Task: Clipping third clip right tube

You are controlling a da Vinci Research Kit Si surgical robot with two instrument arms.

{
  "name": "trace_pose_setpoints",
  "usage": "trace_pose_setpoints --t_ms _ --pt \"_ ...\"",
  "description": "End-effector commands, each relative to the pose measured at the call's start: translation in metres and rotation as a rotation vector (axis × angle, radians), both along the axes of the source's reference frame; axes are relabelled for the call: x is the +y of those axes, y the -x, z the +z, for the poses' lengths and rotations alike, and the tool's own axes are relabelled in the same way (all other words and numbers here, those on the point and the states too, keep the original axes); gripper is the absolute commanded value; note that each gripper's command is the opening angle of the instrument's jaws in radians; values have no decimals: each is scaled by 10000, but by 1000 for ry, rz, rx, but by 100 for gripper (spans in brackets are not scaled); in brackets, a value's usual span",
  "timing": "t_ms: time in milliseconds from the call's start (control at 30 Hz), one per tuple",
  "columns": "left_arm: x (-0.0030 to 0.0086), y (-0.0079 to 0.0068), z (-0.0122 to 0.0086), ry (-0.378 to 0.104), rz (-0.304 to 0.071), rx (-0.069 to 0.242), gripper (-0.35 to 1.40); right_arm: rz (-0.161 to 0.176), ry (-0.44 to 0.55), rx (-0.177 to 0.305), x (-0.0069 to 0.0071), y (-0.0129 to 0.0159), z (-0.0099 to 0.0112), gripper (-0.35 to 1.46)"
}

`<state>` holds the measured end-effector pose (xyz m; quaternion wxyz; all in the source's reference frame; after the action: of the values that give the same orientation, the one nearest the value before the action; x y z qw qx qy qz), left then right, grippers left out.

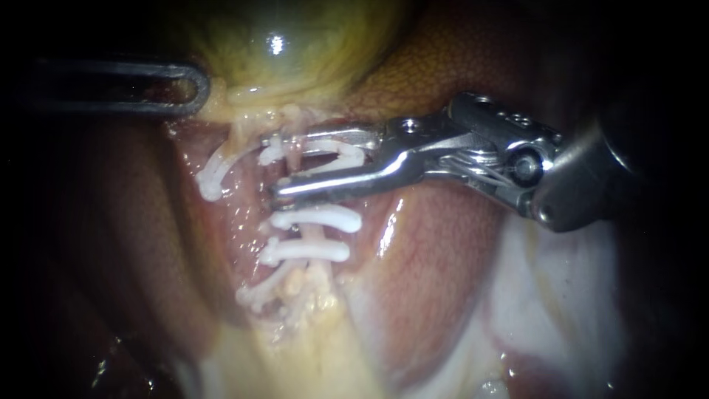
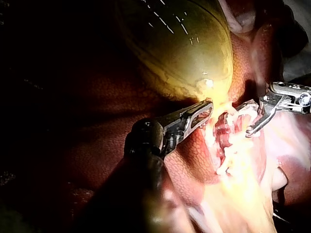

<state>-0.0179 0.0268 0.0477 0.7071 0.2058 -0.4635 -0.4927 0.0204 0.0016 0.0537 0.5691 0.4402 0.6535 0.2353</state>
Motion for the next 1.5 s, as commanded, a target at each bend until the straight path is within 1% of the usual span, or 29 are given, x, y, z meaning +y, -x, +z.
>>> trace_pose_setpoints --t_ms 33,133,267,300,467,533,600,700,800,833,1000,1233,1500 --pt "0 0 0 0 0 0 -35 -5 -20 -2 0 -1 1 35" --pt "0 1 1 0 0 0 -35 -9 -53 -5 -2 -3 4 35" --pt "-1 1 1 1 -1 1 -35 -7 -69 -5 -3 -8 8 35" --pt "-1 1 1 1 -1 1 -35 -4 -69 -3 -3 -10 9 35" --pt "-1 1 2 0 1 -1 -35 27 -103 -30 -6 -14 15 36" --pt "-1 1 2 1 1 -1 -35 24 -112 -35 -7 -14 18 37" --pt "-2 2 2 1 1 -1 -35 30 -122 -43 -8 -14 21 37" --pt "-2 3 3 0 3 -2 -35 30 -134 -51 -11 -14 28 38" --pt "-2 3 3 1 3 -2 -35 12 -134 -47 -13 -13 35 38" --pt "-2 3 3 1 3 -2 -35 12 -134 -48 -14 -13 36 37" --pt "-2 2 3 1 3 -3 -35 11 -134 -47 -15 -13 36 37" --pt "-2 2 3 1 3 -3 -35 8 -141 -51 -19 -13 42 37" --pt "-2 3 3 1 3 -3 -35 6 -141 -50 -19 -13 40 29"
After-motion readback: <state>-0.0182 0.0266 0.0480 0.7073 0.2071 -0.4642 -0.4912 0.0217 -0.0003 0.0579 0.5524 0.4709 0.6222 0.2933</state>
